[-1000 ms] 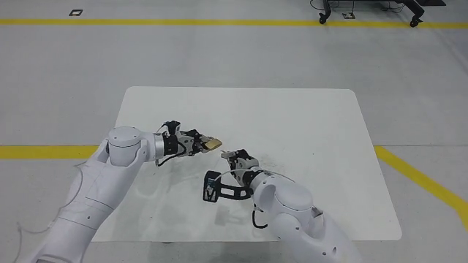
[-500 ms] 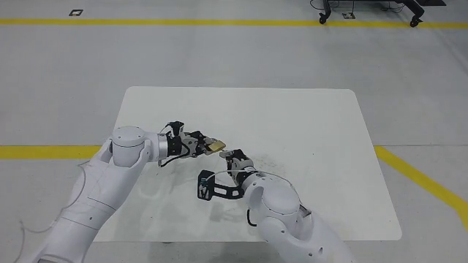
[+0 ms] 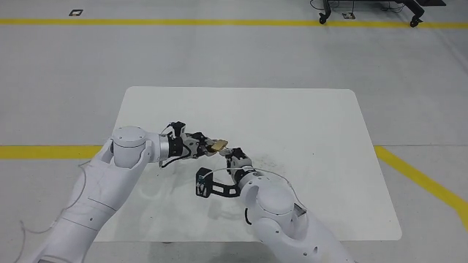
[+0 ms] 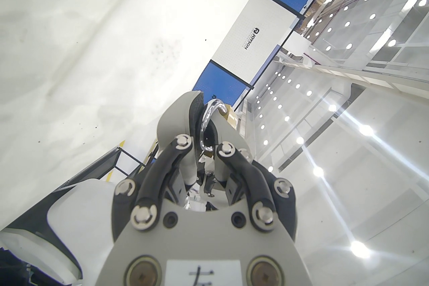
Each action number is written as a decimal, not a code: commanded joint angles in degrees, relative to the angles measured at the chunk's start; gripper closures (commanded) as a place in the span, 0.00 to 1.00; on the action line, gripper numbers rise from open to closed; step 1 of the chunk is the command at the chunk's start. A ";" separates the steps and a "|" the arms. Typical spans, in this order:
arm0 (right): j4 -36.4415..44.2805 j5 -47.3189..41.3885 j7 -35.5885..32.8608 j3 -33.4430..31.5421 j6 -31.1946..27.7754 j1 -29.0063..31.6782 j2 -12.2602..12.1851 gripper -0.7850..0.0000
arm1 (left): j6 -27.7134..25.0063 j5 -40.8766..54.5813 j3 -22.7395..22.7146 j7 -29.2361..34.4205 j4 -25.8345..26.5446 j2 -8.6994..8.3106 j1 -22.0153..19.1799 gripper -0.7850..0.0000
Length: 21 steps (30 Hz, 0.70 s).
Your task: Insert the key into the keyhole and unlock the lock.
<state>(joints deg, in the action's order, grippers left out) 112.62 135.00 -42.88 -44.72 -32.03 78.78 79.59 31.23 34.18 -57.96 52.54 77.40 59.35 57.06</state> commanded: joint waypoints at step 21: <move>7.53 -3.08 11.25 -6.93 -14.21 3.12 -1.93 1.00 | -7.55 0.06 1.63 15.85 -7.98 0.04 -3.13 1.00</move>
<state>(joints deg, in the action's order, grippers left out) 119.65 131.98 -32.76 -50.92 -45.66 81.53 77.88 23.39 33.50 -56.46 67.05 70.22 59.32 54.17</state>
